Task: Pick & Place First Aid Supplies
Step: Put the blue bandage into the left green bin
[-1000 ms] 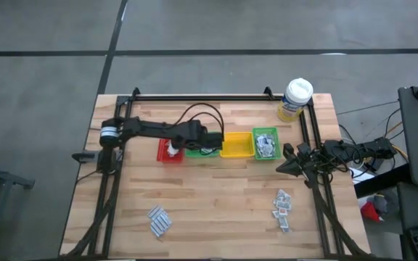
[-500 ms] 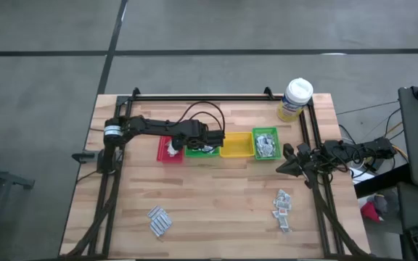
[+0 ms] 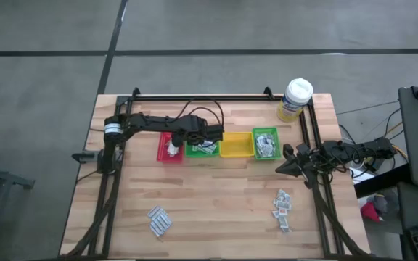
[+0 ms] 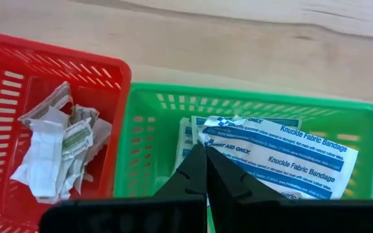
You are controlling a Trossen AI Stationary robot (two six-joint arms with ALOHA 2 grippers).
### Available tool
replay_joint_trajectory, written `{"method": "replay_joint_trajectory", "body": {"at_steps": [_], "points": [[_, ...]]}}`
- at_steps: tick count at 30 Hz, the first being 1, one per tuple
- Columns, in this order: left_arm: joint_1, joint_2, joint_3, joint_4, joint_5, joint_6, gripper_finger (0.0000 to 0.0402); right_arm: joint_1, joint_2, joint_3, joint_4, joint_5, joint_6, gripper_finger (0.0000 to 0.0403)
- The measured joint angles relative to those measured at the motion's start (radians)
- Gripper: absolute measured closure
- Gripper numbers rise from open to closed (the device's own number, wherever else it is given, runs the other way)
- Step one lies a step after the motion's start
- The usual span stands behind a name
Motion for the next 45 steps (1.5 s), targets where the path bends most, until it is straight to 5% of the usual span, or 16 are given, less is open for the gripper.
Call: {"method": "replay_joint_trajectory", "body": {"at_steps": [27, 45], "points": [[0.006, 0.001, -0.112, 0.166, -0.003, 0.132, 0.0397, 0.0, 0.0, 0.0, 0.0, 0.001, 0.0, 0.0394], [0.006, -0.014, -0.091, 0.157, 0.034, 0.236, 0.0278, 0.0, 0.0, 0.0, 0.002, 0.003, 0.0, 0.0394]]}}
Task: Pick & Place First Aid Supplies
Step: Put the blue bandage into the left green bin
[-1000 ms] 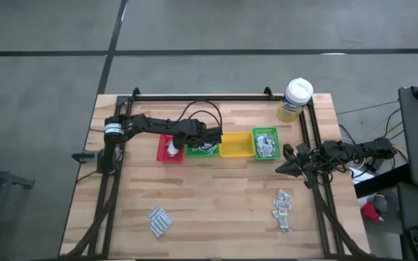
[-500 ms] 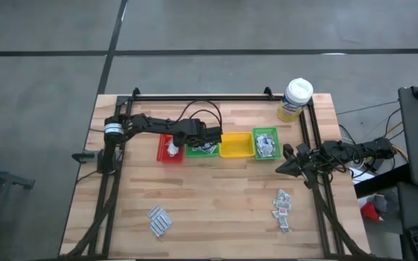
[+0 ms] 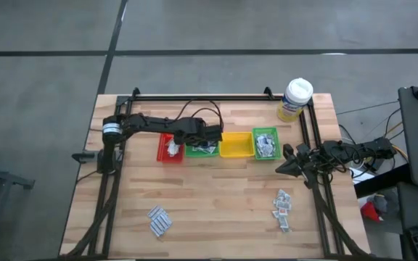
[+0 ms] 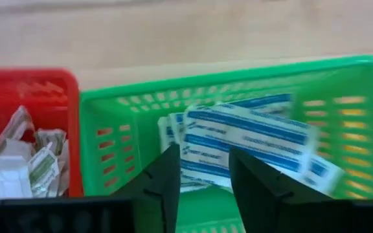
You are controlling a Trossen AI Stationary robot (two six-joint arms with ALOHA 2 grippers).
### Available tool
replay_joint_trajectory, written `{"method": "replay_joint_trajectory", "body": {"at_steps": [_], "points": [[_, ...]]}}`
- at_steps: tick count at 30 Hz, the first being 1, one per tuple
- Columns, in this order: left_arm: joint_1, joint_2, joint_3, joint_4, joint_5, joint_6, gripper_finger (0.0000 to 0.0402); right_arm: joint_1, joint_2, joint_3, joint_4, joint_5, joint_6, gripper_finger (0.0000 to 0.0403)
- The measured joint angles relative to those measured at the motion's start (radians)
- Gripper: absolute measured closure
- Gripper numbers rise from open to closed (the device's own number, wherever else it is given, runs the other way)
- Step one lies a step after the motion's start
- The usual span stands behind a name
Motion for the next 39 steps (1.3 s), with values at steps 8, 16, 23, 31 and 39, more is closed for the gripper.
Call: {"method": "replay_joint_trajectory", "body": {"at_steps": [8, 16, 23, 31, 39], "points": [[-0.012, -0.13, 0.037, -0.004, 0.002, 0.191, 0.0276, 0.0, 0.0, 0.0, 0.002, 0.0, 0.0, 0.0394], [-0.126, -0.348, 0.032, -0.034, 0.003, 0.378, 0.0276, 0.0, -0.001, 0.0, 0.002, 0.005, -0.004, 0.0394], [-0.302, -0.471, 0.031, -0.065, 0.003, 0.476, 0.0276, 0.0, 0.0, 0.0, 0.003, 0.008, -0.03, 0.0394], [-0.544, -0.48, 0.023, -0.157, 0.003, 0.453, 0.0276, 0.0, 0.0, 0.0, 0.004, 0.008, -0.029, 0.0394], [-0.781, -0.442, -0.1, -0.161, 0.035, 0.278, 0.0276, 0.0, 0.0, 0.0, 0.004, 0.007, -0.027, 0.0394]]}}
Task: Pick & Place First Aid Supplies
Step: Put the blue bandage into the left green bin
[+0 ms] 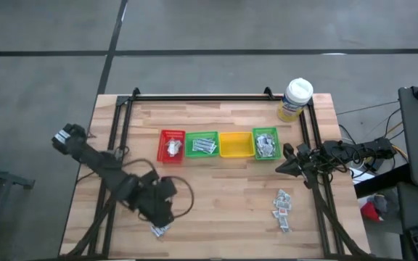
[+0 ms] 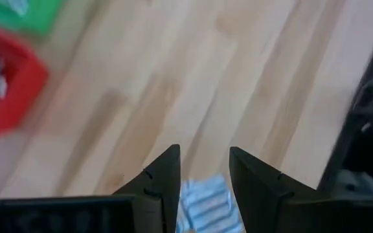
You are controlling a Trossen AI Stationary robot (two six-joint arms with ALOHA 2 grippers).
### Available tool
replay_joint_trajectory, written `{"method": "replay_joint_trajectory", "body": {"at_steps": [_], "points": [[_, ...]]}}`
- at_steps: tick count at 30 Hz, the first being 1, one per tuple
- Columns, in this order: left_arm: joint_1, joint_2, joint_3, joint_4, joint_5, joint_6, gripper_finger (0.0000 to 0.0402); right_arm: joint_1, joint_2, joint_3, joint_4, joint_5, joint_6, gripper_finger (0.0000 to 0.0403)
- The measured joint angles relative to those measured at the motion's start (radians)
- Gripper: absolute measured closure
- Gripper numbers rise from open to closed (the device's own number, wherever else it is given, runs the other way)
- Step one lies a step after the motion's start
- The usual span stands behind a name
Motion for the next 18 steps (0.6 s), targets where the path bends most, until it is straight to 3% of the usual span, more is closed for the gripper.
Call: {"method": "replay_joint_trajectory", "body": {"at_steps": [5, 9, 14, 18], "points": [[-0.063, 0.0, -0.148, -0.005, -0.015, -0.209, 0.0277, 0.0, 0.0, 0.0, 0.0, 0.0, 0.0, 0.0394], [-0.066, 0.0, -0.283, 0.013, 0.043, -0.352, 0.0278, 0.0, 0.0, 0.0, 0.0, 0.0, 0.0, 0.0394], [-0.066, 0.001, -0.426, 0.113, 0.099, -0.352, 0.0278, 0.0, 0.0, 0.0, 0.0, 0.0, 0.0, 0.0394], [-0.066, 0.001, -0.472, 0.157, 0.122, -0.326, 0.0278, 0.0, 0.0, 0.0, 0.0, -0.001, -0.003, 0.0394]]}}
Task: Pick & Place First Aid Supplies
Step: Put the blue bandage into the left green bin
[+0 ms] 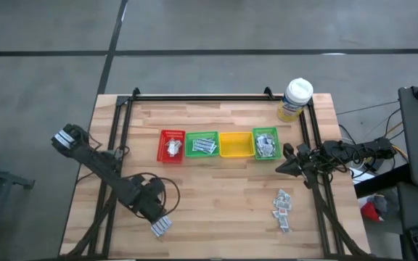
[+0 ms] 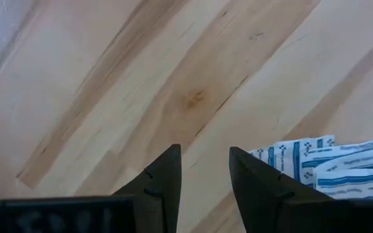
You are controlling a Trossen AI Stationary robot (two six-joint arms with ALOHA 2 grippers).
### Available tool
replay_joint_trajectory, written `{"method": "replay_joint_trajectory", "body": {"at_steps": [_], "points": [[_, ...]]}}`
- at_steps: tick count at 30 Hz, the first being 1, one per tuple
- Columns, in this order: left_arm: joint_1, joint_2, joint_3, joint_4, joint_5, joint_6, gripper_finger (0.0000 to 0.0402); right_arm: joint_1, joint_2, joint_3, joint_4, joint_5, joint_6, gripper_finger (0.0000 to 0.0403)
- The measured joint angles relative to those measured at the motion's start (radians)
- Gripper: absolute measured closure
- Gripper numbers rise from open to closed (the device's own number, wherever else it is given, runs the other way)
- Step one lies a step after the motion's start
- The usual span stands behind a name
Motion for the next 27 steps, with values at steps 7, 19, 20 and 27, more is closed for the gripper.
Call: {"method": "replay_joint_trajectory", "body": {"at_steps": [7, 19, 20, 27], "points": [[0.0, -0.001, 0.002, 0.033, 0.041, 0.02, 0.0278, 0.0, 0.0, 0.0, -0.003, -0.001, 0.002, 0.0394], [0.0, 0.0, 0.0, 0.087, 0.095, -0.002, 0.0278, 0.0, 0.0, 0.0, -0.004, -0.001, 0.0, 0.0394], [0.0, 0.0, -0.003, 0.089, 0.094, -0.005, 0.0278, 0.0, 0.0, 0.0, -0.004, -0.001, 0.0, 0.0394], [-0.001, 0.0, -0.031, 0.094, 0.093, -0.011, 0.0278, 0.0, 0.0, 0.0, -0.004, -0.001, -0.001, 0.0394]]}}
